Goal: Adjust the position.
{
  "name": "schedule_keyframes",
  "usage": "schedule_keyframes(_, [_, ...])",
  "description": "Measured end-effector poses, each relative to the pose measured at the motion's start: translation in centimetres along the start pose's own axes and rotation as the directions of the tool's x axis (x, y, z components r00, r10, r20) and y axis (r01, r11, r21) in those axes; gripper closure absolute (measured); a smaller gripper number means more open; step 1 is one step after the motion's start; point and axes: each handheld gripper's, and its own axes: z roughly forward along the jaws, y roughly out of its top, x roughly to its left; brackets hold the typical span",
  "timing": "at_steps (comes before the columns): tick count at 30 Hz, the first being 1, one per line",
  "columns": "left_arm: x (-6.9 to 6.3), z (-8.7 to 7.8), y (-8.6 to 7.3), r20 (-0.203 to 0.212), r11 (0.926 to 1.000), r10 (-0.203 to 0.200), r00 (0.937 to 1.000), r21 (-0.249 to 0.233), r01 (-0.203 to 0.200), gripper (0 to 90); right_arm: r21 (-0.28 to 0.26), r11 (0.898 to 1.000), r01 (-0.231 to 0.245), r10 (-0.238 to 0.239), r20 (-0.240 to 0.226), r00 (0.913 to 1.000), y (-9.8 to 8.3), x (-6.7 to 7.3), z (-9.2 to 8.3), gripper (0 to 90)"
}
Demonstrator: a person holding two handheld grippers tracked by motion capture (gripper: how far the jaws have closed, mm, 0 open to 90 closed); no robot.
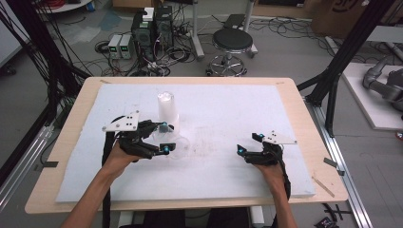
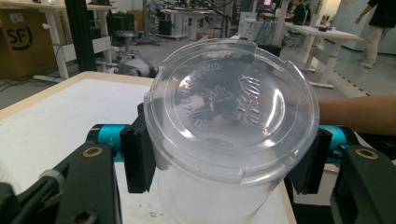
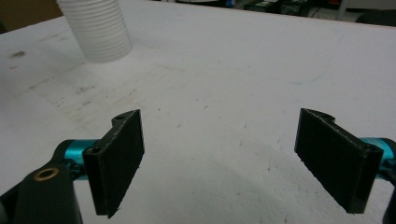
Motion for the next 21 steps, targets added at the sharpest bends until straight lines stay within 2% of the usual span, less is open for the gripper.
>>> schedule_keyframes(4, [0.2,0.1,-0.1,0.007,1.0000,-0.009,0.9999,0.001,0.009,36.8,-0.022,1.000,-0.005,0.003,-0.088,0.9961,0.3,0.0,-0.1,15.8])
schedule_keyframes(7, [0.3,0.3,-0.2,0.005,1.0000,-0.010,0.9999,-0.001,0.010,36.8,-0.049,0.999,0.017,-0.025,-0.171,0.9849,1.2,0.5,-0.3,15.8])
schedule_keyframes(9, [0.3,0.3,-0.2,0.008,0.9999,-0.012,0.9999,-0.003,0.012,36.8,-0.055,0.998,0.030,-0.041,-0.230,0.9722,2.0,1.0,-0.4,15.9])
schedule_keyframes(12, [0.0,0.4,-0.2,0.010,0.9998,-0.019,0.9998,-0.009,0.019,36.8,-0.070,0.996,0.053,-0.071,-0.290,0.9545,2.9,1.7,-0.5,15.8])
schedule_keyframes(16, [-0.2,0.5,-0.1,0.015,0.9996,-0.019,0.9997,-0.020,0.019,37.1,-0.091,0.993,0.074,-0.102,-0.363,0.9264,4.0,2.7,-0.5,15.8])
schedule_keyframes(17, [-0.2,0.5,-0.1,0.015,0.9996,-0.019,0.9997,-0.020,0.019,37.0,-0.091,0.993,0.074,-0.102,-0.363,0.9264,4.0,2.7,-0.5,15.8])
schedule_keyframes(18, [-0.3,0.6,-0.1,0.020,0.9996,-0.019,0.9996,-0.019,0.019,37.0,-0.093,0.992,0.086,-0.116,-0.401,0.9089,4.6,3.1,-0.4,15.8])
schedule_keyframes(21, [-0.3,0.8,0.0,0.030,0.9996,-0.017,0.9994,-0.021,0.017,37.0,-0.107,0.988,0.108,-0.145,-0.444,0.8843,5.4,3.7,-0.2,15.8])
